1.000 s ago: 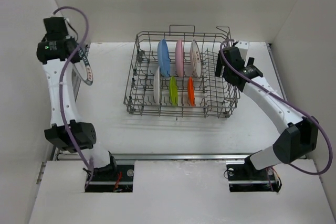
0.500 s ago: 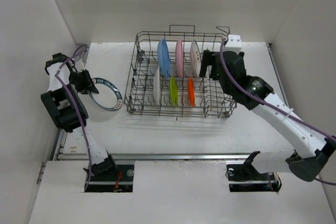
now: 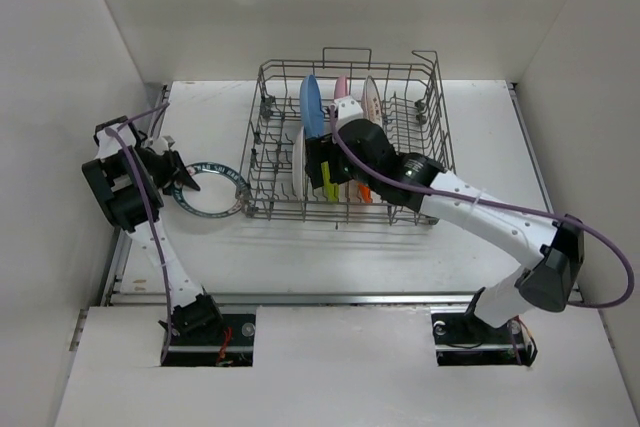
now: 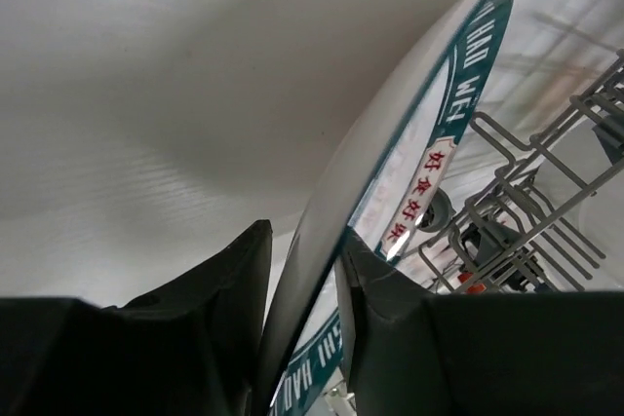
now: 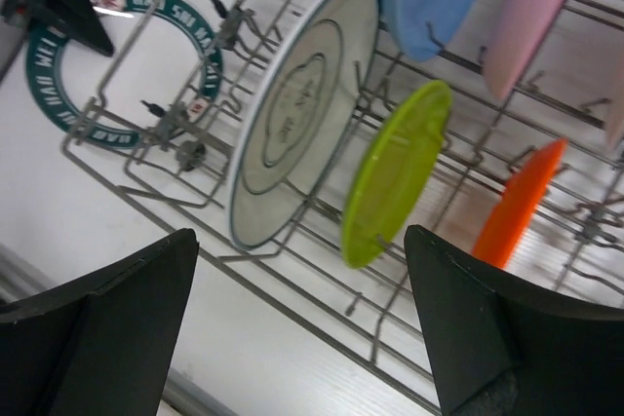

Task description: Unload the plates from the dish rack

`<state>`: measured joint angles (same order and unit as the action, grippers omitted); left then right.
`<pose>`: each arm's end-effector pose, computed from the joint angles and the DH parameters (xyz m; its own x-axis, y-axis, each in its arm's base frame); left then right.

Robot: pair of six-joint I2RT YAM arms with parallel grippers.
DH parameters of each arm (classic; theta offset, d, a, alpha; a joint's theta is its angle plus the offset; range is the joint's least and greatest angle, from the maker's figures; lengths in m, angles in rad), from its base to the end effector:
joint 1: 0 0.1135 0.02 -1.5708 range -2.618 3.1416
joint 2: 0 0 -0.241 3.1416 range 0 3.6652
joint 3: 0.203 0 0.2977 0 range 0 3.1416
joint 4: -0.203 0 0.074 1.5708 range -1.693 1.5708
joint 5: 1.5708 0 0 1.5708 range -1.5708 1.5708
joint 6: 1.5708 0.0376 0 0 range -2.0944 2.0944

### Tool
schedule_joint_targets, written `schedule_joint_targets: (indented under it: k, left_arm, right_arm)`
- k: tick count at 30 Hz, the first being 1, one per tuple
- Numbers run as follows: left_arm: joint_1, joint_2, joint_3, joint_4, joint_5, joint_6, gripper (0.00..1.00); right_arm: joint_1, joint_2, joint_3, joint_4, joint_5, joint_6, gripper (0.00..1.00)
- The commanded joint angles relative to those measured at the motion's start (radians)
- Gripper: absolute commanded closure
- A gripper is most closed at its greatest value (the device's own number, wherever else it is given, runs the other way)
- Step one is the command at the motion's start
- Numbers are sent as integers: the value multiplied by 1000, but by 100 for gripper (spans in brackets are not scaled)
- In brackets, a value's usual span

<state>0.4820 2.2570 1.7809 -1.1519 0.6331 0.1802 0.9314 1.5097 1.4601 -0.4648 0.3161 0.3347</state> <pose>0.4121 0.1905 0.1155 -0.9427 -0.3301 -0.0496 -0.2386 0.7703 -0.5914 0.2451 0.3100 0.3455 -0.4748 -0.1153 -0.8725 -0.4714 0.8705 0.1415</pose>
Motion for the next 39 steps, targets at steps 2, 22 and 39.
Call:
schedule_joint_targets:
  k: [2,22,39]
  left_arm:
    - [-3,-22,32,-28,-147,-47,72]
    - [-3,-270,3,11,-306,-65,34]
    - [-676,-550,412,-90,-598,39,0]
  right_arm:
    - [14,23,57,152,-84,59,11]
    - [14,257,218,109,-75,101,27]
    - [-23,-149,71,26,247,70,3]
